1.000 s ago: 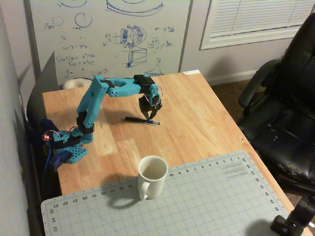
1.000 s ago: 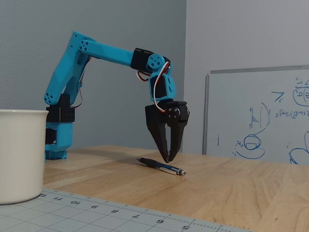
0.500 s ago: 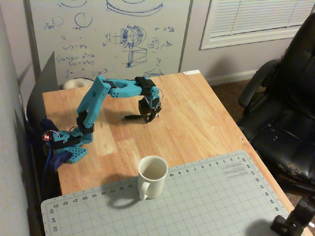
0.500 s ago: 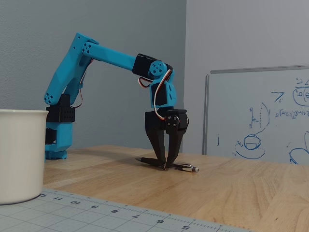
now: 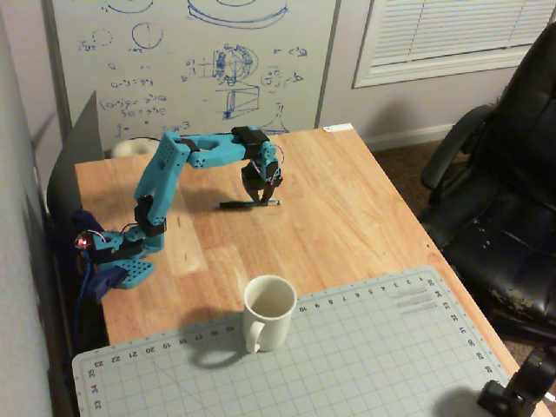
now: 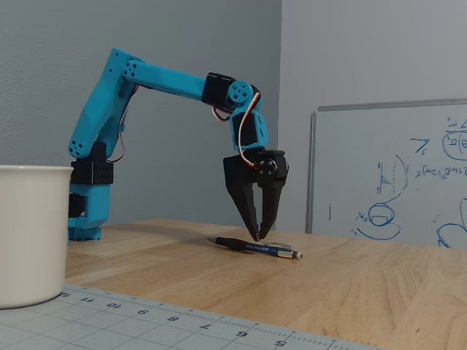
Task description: Touch the pen.
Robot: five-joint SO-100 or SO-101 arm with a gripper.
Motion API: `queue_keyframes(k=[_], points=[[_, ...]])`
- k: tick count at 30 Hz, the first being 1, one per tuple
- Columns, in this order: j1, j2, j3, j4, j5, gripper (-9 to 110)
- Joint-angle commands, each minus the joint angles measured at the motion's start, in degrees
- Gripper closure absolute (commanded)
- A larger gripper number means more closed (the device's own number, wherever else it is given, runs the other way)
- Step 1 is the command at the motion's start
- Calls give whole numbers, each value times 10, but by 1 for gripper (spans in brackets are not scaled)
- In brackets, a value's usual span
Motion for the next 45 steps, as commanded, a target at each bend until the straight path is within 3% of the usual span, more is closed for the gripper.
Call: queue_keyframes(k=[1,45], points=[[-20,81,-40,3,8,101],[-50,1,-42,-4,7,101]])
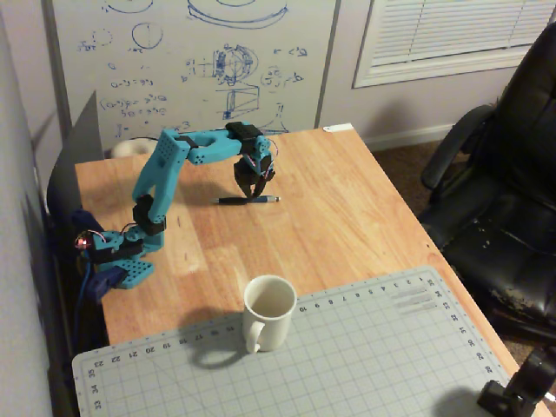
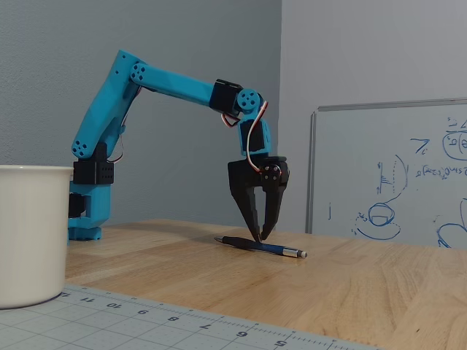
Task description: Touch the pen.
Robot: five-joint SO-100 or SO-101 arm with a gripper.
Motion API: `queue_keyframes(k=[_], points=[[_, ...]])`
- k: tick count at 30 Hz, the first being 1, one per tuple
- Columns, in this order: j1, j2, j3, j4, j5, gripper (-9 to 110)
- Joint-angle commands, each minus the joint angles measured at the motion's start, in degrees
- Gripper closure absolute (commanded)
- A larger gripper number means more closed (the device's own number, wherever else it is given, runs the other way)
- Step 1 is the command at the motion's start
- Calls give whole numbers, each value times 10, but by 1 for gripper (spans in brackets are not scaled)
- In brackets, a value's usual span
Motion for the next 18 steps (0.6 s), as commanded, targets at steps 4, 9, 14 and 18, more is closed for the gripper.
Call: queue_keyframes(k=[4,9,14,18], points=[[1,17,-42,-4,4,101],[0,19,-43,-4,4,101],[-2,19,-43,-4,1,101],[-4,19,-43,-4,-1,101]])
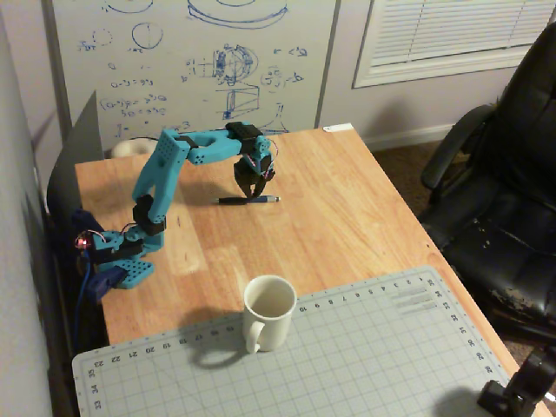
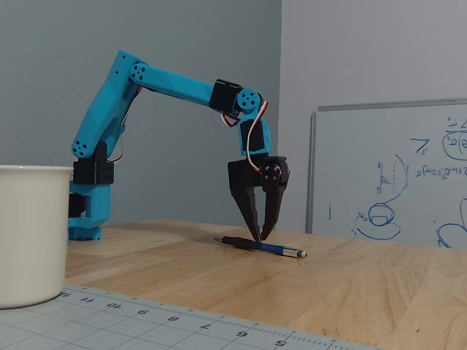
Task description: Touch the pen.
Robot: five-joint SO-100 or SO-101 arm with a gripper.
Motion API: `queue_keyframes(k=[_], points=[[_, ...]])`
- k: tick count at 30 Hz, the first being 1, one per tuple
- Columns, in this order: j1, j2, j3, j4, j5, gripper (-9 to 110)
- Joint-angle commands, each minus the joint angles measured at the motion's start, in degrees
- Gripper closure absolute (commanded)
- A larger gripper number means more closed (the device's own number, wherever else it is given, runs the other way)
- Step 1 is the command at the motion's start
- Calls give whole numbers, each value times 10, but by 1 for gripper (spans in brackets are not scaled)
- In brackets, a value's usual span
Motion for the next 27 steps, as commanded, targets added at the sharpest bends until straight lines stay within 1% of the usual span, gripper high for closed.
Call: queue_keyframes(k=[1,27], points=[[-4,19,-43,-4,0,101],[-5,11,-41,-4,-7,101]])
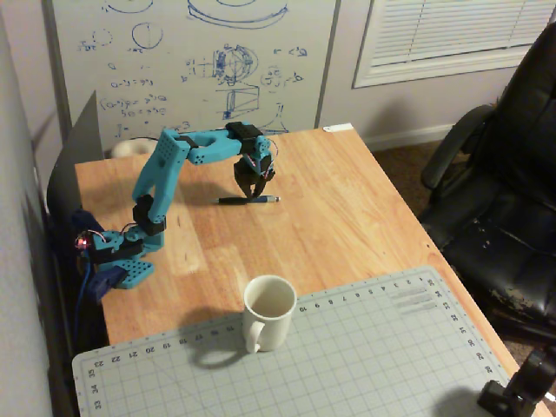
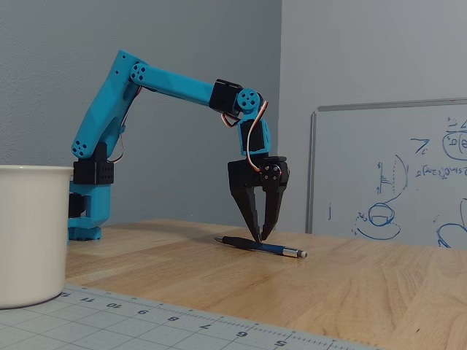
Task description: Touch the pen.
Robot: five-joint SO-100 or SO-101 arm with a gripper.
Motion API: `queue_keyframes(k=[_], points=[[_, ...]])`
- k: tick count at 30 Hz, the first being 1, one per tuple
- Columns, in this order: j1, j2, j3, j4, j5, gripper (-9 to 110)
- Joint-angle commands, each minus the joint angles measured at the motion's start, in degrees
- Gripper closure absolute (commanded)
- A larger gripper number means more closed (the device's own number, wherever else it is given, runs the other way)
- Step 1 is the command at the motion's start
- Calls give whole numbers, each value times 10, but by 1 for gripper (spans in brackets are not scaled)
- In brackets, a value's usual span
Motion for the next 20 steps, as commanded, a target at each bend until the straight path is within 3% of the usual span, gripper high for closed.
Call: queue_keyframes(k=[1,20], points=[[-5,11,-41,-4,-7,101],[-4,11,-35,-4,-7,101]])
